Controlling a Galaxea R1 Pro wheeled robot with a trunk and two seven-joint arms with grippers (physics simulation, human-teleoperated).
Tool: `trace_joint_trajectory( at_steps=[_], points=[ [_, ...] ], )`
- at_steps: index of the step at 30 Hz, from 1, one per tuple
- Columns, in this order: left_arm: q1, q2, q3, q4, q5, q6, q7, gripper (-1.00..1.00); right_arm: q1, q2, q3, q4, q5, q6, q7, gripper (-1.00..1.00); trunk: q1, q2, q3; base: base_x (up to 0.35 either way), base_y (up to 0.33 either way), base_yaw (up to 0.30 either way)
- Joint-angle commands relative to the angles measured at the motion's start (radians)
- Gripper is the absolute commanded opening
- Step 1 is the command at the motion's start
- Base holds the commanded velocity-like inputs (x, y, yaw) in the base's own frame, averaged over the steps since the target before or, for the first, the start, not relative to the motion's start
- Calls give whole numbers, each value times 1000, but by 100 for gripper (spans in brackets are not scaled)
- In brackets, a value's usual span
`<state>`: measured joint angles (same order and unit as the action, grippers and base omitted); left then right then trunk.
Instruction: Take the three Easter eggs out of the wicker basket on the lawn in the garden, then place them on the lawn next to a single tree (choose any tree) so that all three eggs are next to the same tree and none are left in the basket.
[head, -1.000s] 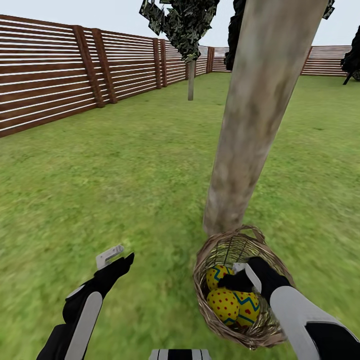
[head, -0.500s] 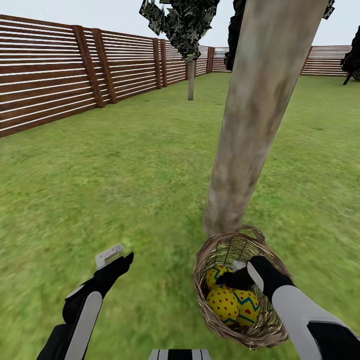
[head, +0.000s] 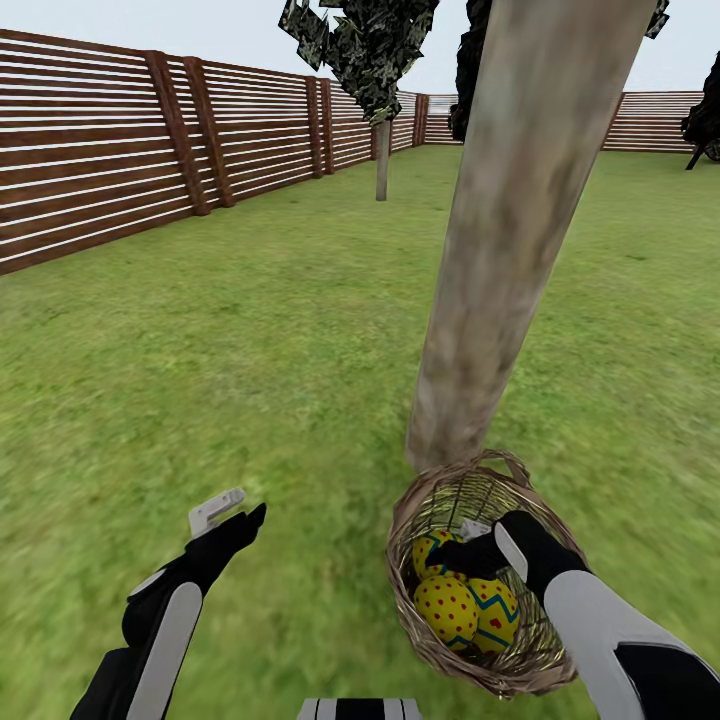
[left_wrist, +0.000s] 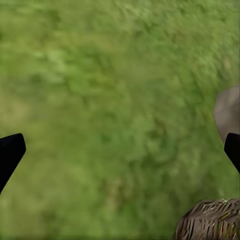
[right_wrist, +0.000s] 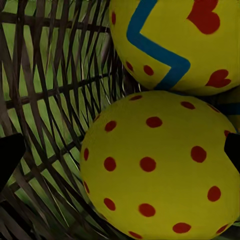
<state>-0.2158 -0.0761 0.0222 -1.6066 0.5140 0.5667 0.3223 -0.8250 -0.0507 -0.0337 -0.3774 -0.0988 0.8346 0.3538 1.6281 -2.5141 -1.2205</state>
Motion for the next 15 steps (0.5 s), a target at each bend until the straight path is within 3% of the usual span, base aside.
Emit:
trace_joint_trajectory(
  at_steps=[1, 7, 15],
  points=[
    [-1, -1, 1, -1, 11, 4, 8, 100, 0, 0, -3, -1, -7, 6, -3, 100, 0, 0, -1, 0, 0, 0],
    [-1, -1, 1, -2, 11, 4, 8, 100, 0, -20, -6, 0, -6, 5, -2, 100, 0, 0, -1, 0, 0, 0],
    [-1, 0, 1, -7, 11, 4, 8, 100, 0, -43, -40, 0, -6, 4, -4, 100, 0, 0, -1, 0, 0, 0]
  ],
)
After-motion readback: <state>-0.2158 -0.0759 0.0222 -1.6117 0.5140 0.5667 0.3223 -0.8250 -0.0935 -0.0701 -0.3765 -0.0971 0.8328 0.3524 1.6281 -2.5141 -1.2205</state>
